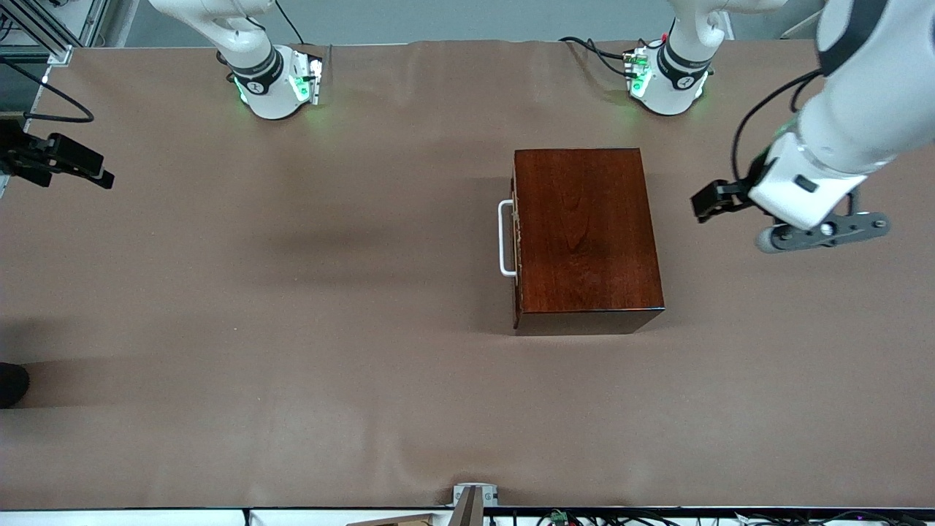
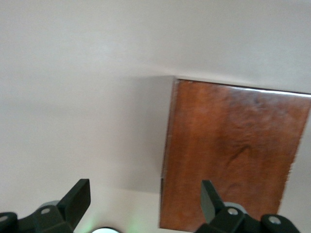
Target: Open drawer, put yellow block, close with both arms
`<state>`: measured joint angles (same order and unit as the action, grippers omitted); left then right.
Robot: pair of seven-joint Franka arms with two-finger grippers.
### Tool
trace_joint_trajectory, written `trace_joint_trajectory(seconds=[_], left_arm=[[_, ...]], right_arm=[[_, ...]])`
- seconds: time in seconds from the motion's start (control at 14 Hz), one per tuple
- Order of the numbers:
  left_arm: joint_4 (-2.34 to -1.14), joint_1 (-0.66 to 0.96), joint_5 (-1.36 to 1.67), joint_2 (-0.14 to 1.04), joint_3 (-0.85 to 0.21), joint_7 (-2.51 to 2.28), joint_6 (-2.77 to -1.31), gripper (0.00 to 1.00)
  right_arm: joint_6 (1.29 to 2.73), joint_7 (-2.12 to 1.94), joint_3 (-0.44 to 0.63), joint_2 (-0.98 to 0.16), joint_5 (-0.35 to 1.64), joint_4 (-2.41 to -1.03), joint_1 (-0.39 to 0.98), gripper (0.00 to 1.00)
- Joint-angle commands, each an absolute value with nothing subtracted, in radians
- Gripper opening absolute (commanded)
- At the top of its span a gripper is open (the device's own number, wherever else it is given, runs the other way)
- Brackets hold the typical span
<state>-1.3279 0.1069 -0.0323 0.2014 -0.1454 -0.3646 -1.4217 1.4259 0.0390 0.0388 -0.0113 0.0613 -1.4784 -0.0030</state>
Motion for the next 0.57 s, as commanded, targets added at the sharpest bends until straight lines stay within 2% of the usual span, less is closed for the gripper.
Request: trace_joint_trajectory(seconds=[0.0, 0.28, 0.5], left_arm=[[-1.445, 0.025, -0.011, 0.112, -0.158, -0.293, -1.442, 1.0], [-1.572, -0.029, 0.003, 0.02, -0.147, -0.137, -1.538, 1.0], [-1.586, -0.034, 0.003, -0.008, -0.146, -0.085, -1.557, 1.0]], right_arm=[[1.424, 0.043, 0.028, -0.008, 0.064, -1.471, -0.02, 1.0], [1.421, 0.043, 0.028, -0.008, 0.064, -1.463, -0.02, 1.0], [1.42, 0.043, 0.028, -0.008, 0.066, -1.463, -0.018, 1.0]])
